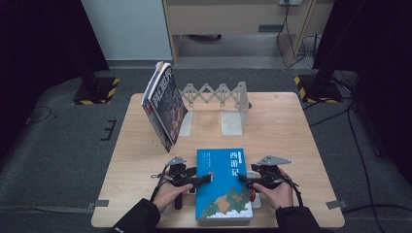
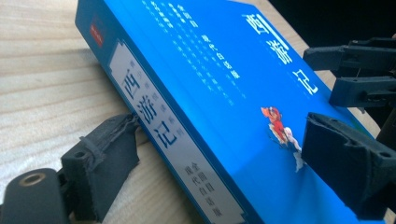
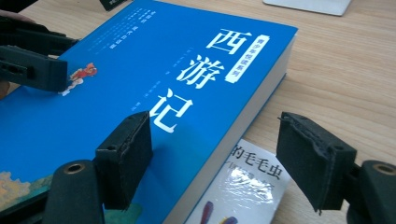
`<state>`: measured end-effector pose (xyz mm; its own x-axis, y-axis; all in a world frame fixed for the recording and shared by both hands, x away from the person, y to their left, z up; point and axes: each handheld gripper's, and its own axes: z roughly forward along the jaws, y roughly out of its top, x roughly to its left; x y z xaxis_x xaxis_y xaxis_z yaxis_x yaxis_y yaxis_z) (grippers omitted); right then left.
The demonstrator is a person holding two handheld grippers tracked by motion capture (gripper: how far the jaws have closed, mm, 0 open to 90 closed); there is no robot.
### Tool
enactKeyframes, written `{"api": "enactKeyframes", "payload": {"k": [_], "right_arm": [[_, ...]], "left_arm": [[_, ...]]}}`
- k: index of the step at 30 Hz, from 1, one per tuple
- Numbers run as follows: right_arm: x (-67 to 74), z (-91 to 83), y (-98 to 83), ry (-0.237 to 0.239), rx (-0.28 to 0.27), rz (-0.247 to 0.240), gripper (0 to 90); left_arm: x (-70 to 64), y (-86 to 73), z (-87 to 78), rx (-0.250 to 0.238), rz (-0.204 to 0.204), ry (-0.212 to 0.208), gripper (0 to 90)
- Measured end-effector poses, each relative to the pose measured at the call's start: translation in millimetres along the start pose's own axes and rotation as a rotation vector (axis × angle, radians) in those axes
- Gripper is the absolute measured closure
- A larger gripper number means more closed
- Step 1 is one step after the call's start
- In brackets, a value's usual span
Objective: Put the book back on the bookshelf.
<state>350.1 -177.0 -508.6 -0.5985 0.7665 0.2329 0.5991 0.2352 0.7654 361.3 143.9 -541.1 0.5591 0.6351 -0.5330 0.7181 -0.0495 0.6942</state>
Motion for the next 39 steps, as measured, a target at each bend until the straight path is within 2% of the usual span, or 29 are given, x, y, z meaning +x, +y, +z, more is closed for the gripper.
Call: {"api": "enactKeyframes", "payload": {"k": [4, 6, 14, 26, 34, 37, 39], "right_arm": [[1.5, 2.8, -0.3, 0.014, 0.002, 0.026, 26.5], [2.1, 4.4, -0.6, 0.028, 0.003, 0.046, 26.6], [2.0, 9.9, -1.4, 0.071, 0.01, 0.09, 26.5], [1.7, 15.1, -2.0, 0.091, 0.006, 0.132, 25.4], [1.2, 16.5, -2.2, 0.097, 0.006, 0.141, 24.3], [1.7, 16.5, -2.4, 0.096, 0.006, 0.146, 24.2], [1.4, 16.5, -2.4, 0.098, 0.006, 0.145, 24.2]], "left_arm": [[-5.0, 1.8, -2.2, 0.057, -0.004, 0.003, 9.2], [-5.9, 1.8, -2.8, 0.067, -0.004, 0.002, 9.1], [-5.3, 2.7, -3.3, 0.078, -0.004, -0.006, 10.1], [-4.2, 5.0, -2.1, 0.094, -0.002, -0.024, 10.5], [-4.4, 8.9, -5.2, 0.134, -0.068, -0.022, 17.9], [-4.7, 11.2, -7.8, 0.152, -0.059, -0.014, 19.5], [-4.6, 11.5, -8.6, 0.15, -0.069, -0.015, 20.8]]}}
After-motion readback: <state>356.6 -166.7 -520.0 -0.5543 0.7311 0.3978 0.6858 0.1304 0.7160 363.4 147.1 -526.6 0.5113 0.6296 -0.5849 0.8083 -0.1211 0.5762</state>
